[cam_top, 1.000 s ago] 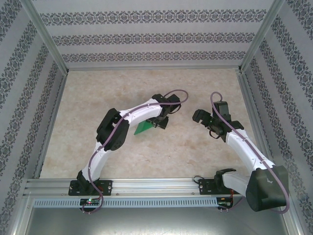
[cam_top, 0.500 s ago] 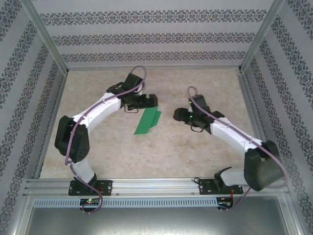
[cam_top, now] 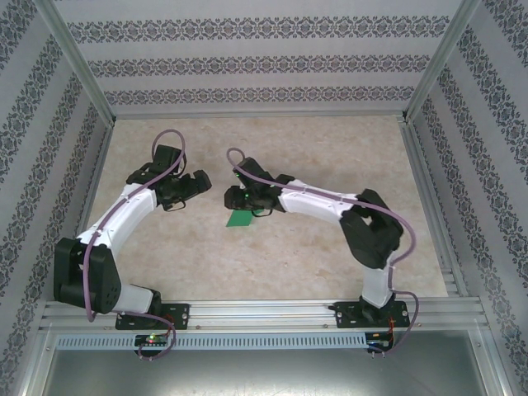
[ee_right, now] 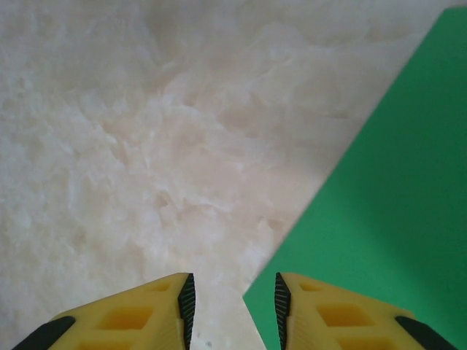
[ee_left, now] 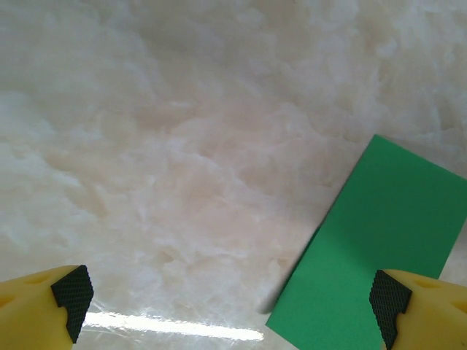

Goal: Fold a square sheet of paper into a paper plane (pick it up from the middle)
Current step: Move the paper to the center of the table.

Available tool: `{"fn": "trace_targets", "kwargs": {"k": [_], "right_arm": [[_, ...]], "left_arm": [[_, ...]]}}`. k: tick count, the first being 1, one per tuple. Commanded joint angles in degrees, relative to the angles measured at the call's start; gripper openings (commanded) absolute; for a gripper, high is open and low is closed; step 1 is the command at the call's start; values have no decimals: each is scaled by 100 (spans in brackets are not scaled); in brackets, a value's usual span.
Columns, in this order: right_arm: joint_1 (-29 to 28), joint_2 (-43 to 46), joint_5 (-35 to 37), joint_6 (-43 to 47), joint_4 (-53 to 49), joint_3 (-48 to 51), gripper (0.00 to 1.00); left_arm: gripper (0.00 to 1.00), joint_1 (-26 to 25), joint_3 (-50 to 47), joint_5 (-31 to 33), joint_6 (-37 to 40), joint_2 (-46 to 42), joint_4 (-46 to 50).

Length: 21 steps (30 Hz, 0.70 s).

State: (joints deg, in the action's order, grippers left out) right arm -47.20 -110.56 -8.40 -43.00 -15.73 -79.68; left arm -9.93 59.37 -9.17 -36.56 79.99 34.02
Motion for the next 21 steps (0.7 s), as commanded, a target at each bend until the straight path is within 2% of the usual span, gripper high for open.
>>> {"fn": "trace_targets", "kwargs": {"k": [1,5,11,21], "right_arm": [[-108,-506,-3,16,-638,-480,36],[-149,-981,-65,192,-1079,-876,36],[-134,-1250,-129,440,-1366,-931,36],[-5,-818,-490,1268,-1374,130,36]], "left_arm": [[100,111,-92,25,-17,-102,8],[100,171,-127,-67,21,-82,-26],[100,202,-125,-172,27,-34,-89],[100,208,-123,-607,45,88,-270]]}}
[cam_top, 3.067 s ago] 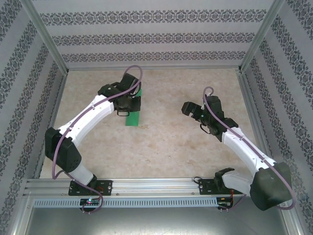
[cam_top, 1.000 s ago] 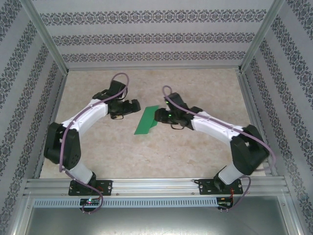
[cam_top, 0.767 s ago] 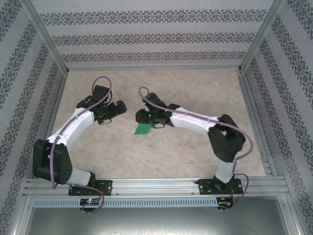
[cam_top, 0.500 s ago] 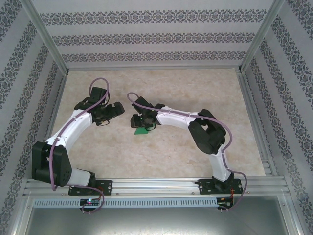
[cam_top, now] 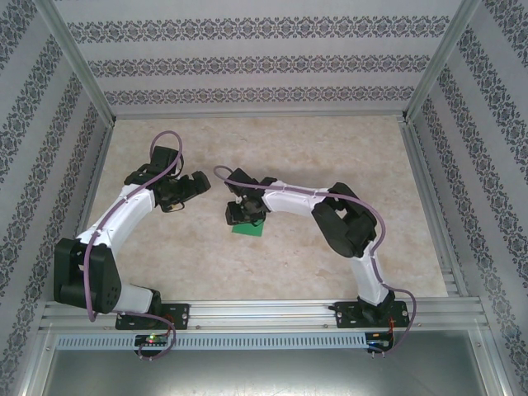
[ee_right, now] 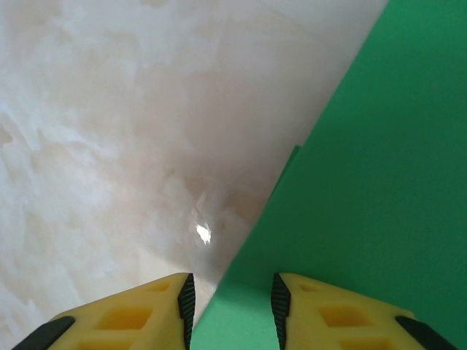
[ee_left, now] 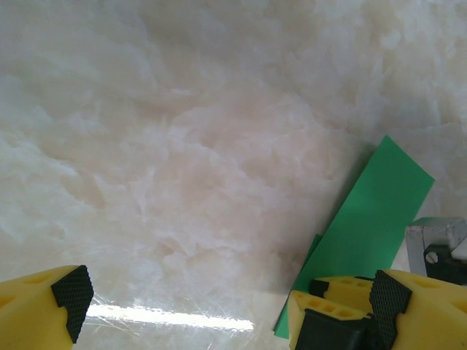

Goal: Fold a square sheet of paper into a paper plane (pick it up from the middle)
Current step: Move the paper to the center of the table, then third fold the triangle at the center of the table.

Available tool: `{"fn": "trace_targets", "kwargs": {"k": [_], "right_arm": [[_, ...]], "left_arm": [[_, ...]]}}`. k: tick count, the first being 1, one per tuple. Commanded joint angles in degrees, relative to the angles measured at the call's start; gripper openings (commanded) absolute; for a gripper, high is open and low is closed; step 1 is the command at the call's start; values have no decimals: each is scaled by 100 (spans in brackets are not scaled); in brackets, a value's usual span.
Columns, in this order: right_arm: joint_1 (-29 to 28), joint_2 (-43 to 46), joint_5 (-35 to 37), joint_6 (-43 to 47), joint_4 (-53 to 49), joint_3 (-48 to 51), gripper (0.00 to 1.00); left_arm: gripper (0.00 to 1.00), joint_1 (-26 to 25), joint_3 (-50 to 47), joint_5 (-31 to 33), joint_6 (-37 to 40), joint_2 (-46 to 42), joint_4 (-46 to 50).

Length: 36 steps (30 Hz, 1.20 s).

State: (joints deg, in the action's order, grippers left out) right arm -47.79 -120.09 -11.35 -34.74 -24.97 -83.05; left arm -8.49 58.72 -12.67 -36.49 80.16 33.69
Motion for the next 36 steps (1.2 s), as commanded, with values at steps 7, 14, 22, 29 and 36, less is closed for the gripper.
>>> {"fn": "trace_targets", "kwargs": {"k": [7,14,22,29,36], "right_arm": [[287,1095,-998,258,311,1202,40],[638,2362,-514,-901,1316,2295,54],[1158,3350,-456,-1704,1847,3632,61],[1171,3287,-853,-2077,2268,4129,59],[1071,3106,-1243,-2423,2870,4321,47]], "left_arm": [[99,10,-220,-1081,60,270,-760],[91,-519,-199,-1778,-41,604,-1409],[69,-1341,-10,-2163,-245,1331,-2164],[57,-1543,196,-2264,-366,1857,-2367],[50,-1569,266,-2309,-443,2175,-2446]]}}
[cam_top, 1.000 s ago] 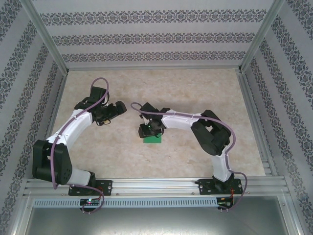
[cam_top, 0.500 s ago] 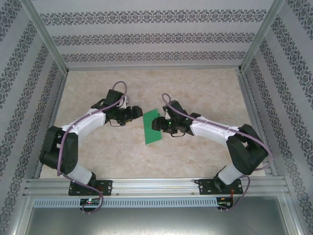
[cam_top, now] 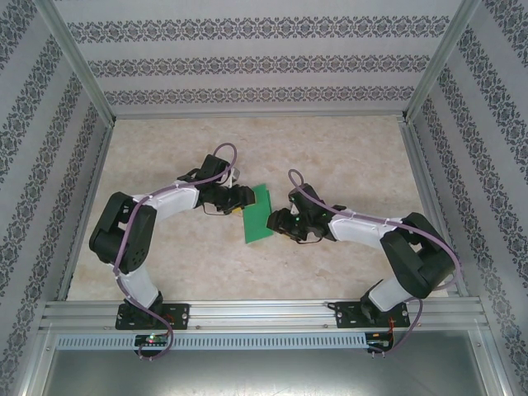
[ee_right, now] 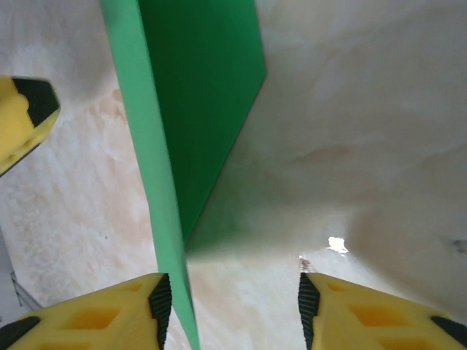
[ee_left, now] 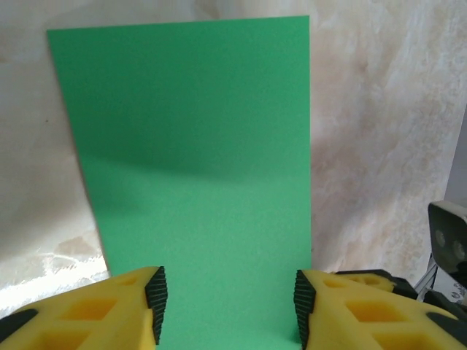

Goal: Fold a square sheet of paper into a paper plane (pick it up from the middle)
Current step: Third fold the triangle at the center of the table.

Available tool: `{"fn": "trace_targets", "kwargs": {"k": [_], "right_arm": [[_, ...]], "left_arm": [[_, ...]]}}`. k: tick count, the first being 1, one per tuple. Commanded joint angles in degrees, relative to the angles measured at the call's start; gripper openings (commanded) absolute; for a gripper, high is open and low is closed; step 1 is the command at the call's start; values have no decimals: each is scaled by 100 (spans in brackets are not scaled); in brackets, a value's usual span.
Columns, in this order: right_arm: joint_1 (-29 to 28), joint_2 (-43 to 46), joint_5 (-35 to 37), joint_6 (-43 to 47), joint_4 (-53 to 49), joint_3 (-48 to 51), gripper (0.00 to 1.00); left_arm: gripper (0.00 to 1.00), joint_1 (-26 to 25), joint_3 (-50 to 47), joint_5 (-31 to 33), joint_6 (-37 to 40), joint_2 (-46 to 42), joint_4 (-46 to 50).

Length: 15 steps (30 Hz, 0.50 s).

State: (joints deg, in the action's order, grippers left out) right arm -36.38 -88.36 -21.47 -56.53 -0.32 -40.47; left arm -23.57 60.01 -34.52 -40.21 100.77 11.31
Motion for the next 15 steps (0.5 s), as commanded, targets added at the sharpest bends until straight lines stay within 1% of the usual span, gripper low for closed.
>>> {"fn": "trace_targets", "kwargs": {"k": [1,5,9,15], "right_arm": [[-90,-63,-206,-308,438,99,45],[-184,-8,-89,-709,926,457,37],[-208,-18,-93,-926,1151,590,32],[-243,72,-53,-1022,1196,645,29]], "left_arm": [[49,-72,152,-133,-79,159,-214],[47,-88,190,-186,-86,335,-247],[45,-95,204,-208,-65,449,-280],[43,-108,235,-246,-94,706,-363]]}}
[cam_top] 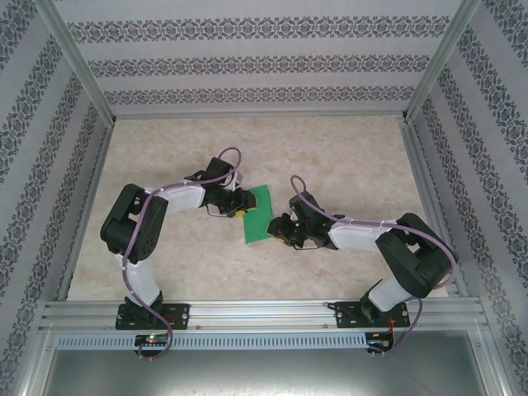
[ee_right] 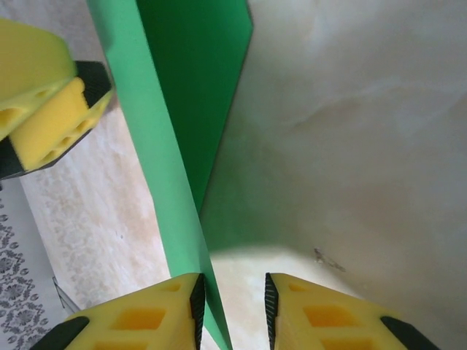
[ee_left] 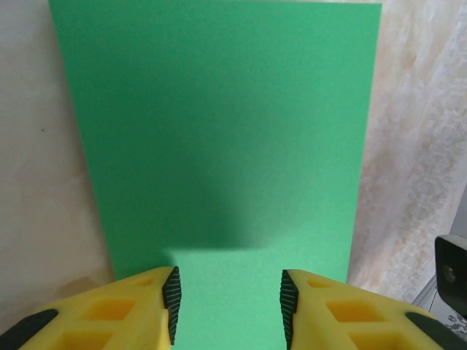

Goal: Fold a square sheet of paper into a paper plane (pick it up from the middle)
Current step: Third fold the triangle at the center of the table.

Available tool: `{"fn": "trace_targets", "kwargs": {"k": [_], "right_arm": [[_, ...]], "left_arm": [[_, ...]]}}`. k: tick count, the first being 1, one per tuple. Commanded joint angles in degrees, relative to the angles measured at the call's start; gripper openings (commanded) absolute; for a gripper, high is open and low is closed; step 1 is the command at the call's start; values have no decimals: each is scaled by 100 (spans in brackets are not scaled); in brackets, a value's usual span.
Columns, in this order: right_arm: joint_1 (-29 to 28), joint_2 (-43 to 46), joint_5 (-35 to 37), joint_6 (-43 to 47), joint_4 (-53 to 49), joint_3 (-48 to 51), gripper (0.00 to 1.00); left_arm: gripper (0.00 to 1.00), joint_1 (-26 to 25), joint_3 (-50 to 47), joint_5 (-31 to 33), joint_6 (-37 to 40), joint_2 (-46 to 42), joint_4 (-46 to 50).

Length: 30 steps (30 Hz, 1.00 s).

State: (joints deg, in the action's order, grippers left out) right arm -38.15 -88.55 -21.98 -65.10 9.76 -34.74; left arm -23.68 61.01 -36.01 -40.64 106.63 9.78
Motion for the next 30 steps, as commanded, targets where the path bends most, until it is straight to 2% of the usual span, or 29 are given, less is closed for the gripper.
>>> {"fn": "trace_targets", "kwargs": {"k": [1,8,15,20,27,30], "right_arm": [[-61,97,-8,-176,190,73,27],[-104,277,44,-253,-55,108,24],[-136,344,62,-249,-179,76,15],[-136,294,165,-259,-268,-3,12],[-109,248,224,-268,-273,-85,24],[-107,229,236,-267,-238,-94,23]], "left_arm": [[42,-106,133,-78,-53,138,-230],[41,-102,116,-20,5,305,-174],[40,-106,68,56,52,385,-97],[39,-102,56,125,117,402,-7],[39,-103,28,138,158,385,30],[39,-108,28,136,158,392,27]]}}
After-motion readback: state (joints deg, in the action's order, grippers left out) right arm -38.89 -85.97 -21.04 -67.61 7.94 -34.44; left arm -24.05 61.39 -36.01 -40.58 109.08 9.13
